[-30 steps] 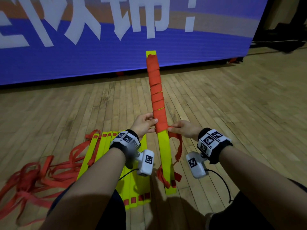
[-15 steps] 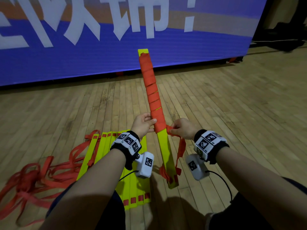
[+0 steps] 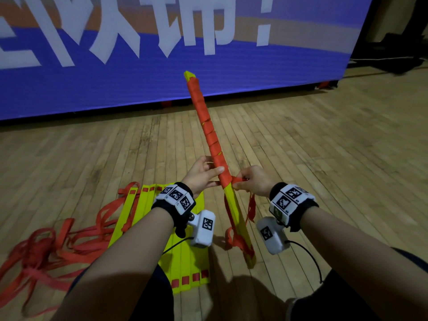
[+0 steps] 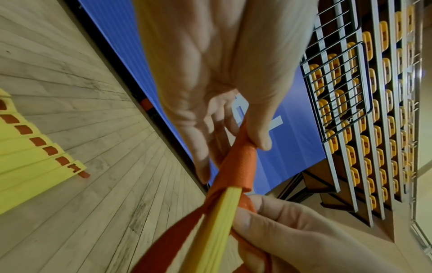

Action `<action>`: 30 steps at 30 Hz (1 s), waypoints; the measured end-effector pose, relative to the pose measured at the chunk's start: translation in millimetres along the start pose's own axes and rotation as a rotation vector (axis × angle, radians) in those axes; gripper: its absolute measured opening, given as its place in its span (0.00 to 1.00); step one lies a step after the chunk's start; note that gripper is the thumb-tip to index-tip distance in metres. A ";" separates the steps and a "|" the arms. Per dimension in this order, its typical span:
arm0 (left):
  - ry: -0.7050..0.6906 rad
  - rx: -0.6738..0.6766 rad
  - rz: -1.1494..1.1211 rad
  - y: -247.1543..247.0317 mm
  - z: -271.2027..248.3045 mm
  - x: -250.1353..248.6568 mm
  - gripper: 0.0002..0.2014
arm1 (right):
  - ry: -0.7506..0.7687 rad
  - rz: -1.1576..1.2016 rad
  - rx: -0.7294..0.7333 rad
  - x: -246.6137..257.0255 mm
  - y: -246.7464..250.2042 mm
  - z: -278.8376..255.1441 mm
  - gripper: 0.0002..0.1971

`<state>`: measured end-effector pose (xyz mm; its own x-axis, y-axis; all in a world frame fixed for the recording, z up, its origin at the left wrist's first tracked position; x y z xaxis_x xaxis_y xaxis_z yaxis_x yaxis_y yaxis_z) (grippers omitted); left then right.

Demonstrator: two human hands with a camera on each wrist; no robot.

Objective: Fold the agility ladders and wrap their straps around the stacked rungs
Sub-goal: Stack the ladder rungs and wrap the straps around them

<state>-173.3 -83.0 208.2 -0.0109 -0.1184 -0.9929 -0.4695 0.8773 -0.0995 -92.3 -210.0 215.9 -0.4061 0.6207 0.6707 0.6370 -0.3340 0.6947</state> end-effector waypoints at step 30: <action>-0.099 -0.134 0.163 12.4 3.3 -6.0 0.17 | 0.033 0.131 0.125 2.8 0.3 -0.8 0.06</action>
<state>-176.2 -69.9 212.7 -0.0124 0.0719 -0.9973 -0.5818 0.8107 0.0657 -93.7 -208.9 218.2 -0.3340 0.5536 0.7629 0.7617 -0.3183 0.5644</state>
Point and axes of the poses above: each hand's wrist, its own z-axis towards the middle knuckle, its own y-axis out of the back of the hand, x = y × z, the point moved 6 cm from there along z, towards the middle knuckle, and after that the axes turned 4 degrees about -y, right-handed, at the moved point
